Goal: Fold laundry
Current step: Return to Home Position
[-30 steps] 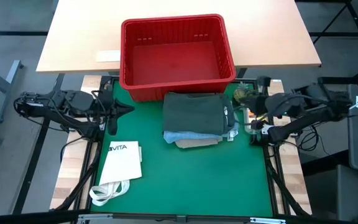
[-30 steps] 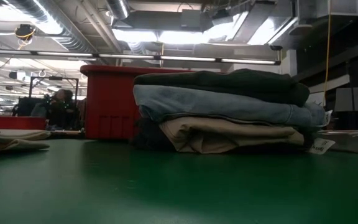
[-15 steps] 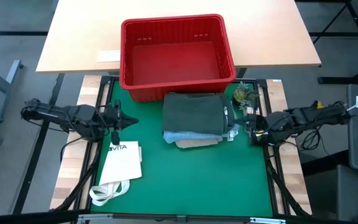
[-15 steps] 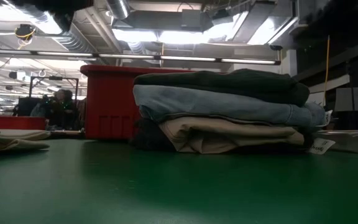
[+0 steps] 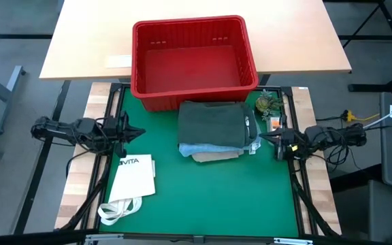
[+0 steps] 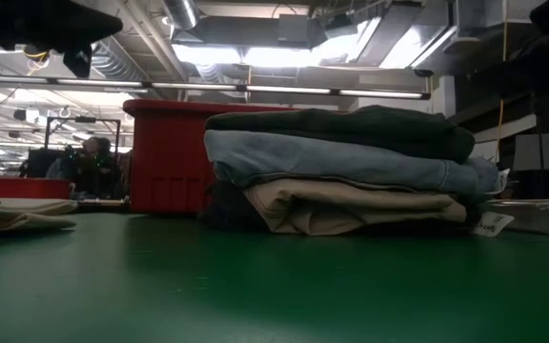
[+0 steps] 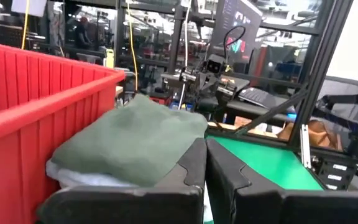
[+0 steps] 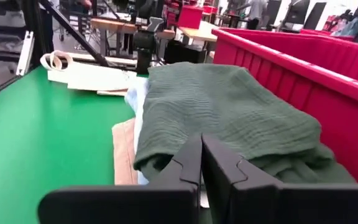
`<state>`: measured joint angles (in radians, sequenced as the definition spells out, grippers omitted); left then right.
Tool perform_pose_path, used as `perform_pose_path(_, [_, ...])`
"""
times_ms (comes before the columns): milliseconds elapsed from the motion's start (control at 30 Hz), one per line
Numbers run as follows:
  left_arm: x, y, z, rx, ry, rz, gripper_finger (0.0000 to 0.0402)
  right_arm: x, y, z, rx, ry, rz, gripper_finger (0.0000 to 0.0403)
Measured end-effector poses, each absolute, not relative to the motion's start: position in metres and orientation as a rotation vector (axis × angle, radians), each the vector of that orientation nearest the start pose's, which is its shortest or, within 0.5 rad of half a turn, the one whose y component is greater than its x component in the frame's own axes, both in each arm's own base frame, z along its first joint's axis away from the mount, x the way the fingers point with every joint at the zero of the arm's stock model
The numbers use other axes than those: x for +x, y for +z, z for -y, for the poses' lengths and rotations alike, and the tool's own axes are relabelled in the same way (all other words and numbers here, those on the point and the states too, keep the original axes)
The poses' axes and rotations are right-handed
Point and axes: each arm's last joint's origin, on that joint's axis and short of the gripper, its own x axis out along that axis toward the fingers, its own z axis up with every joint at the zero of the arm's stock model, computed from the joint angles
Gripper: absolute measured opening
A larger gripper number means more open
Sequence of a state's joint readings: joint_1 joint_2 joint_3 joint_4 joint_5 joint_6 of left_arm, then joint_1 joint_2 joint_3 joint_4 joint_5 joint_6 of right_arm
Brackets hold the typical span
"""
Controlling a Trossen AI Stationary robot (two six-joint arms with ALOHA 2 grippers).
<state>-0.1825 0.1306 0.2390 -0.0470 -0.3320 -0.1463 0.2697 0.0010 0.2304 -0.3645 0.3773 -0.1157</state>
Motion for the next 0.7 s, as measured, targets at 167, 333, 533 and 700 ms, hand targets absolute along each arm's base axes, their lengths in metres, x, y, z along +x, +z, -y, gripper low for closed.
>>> perform_pose_path(167, [0.092, 0.212, 0.007, -0.138, 0.147, 0.085, 0.0000, 0.075, 0.205, -0.010, -0.209, -0.075, -0.140, 0.0012])
perform_pose_path(333, [0.093, 0.196, 0.007, -0.080, 0.151, 0.142, 0.0000, 0.075, 0.205, -0.011, -0.210, -0.058, -0.131, 0.0012])
perform_pose_path(533, [0.095, 0.184, 0.007, -0.038, 0.167, 0.184, 0.0000, 0.078, 0.199, -0.011, -0.210, -0.058, -0.136, 0.0012])
perform_pose_path(700, [0.095, 0.186, 0.003, 0.011, 0.190, 0.207, 0.0000, 0.086, 0.183, -0.014, -0.208, -0.060, -0.100, 0.0012])
